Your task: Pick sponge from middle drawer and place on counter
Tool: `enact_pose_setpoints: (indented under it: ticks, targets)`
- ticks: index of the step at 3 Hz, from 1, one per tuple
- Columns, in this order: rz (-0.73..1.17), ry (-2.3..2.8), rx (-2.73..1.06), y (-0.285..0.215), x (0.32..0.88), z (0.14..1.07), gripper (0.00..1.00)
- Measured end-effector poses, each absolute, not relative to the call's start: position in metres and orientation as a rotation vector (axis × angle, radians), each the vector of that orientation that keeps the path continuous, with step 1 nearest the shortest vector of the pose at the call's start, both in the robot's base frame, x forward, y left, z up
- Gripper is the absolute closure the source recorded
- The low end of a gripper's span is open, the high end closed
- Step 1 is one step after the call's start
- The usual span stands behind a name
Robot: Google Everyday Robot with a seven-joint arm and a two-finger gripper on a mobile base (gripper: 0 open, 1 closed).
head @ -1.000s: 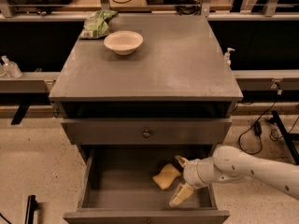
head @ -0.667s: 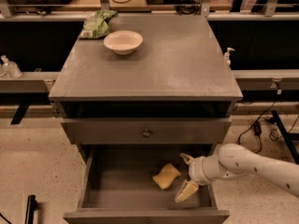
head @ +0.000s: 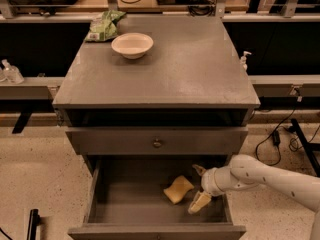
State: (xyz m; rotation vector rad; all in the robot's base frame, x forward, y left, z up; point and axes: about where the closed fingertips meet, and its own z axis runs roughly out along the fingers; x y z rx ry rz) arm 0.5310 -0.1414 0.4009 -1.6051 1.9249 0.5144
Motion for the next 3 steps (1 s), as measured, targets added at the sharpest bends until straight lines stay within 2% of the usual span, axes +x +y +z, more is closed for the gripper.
enact_pose_setpoints:
  ticks: [2,3]
  targets:
    - [0.511,1.962,-1.561,-0.141,0.552,0.374,0.00]
    - [0.529,1.970,-1.531,-0.141,0.559,0.365,0.18]
